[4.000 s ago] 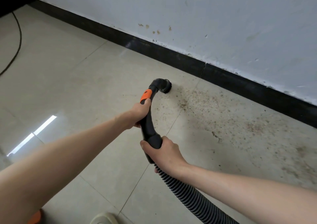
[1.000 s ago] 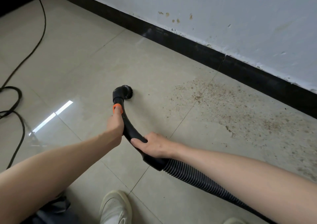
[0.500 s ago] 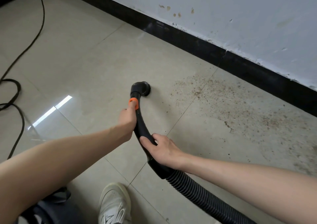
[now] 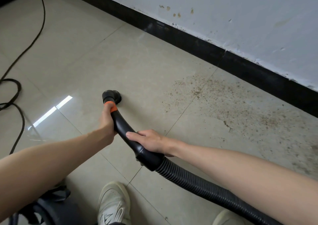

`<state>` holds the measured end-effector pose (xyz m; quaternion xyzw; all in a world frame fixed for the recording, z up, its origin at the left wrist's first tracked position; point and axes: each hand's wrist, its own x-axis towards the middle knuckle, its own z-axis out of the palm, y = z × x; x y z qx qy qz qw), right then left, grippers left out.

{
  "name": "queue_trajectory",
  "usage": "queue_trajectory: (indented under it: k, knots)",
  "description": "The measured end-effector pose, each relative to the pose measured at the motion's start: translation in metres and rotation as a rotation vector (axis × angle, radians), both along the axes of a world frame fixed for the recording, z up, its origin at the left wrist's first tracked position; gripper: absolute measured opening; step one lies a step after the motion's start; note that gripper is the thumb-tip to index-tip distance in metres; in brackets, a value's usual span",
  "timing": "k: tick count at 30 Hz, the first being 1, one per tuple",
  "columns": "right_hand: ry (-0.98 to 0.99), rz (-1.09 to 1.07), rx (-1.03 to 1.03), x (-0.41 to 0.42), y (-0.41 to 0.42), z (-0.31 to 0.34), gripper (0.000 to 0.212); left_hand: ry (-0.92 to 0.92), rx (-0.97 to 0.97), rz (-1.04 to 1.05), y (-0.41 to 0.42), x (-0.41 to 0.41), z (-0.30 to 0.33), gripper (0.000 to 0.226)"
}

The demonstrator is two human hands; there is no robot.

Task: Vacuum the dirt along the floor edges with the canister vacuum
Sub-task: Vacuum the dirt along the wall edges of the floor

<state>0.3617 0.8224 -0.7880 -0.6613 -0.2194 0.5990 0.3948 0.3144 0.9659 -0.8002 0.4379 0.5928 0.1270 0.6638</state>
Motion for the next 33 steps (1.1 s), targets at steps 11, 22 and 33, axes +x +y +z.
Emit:
queue_trajectory:
  k: [11, 22, 33]
  knots:
    - [-0.296, 0.075, -0.042, 0.009, -0.039, 0.000, 0.044, 0.023, -0.037, -0.054, -0.032, 0.005, -0.015, 0.038]
    - [-0.234, 0.118, -0.096, 0.024, -0.099, 0.005, 0.043, 0.066, -0.177, -0.134, -0.087, 0.006, -0.029, 0.041]
    - [-0.311, -0.038, -0.123, 0.020, -0.123, 0.002, 0.040, 0.013, -0.166, -0.236, -0.109, 0.042, -0.022, 0.041]
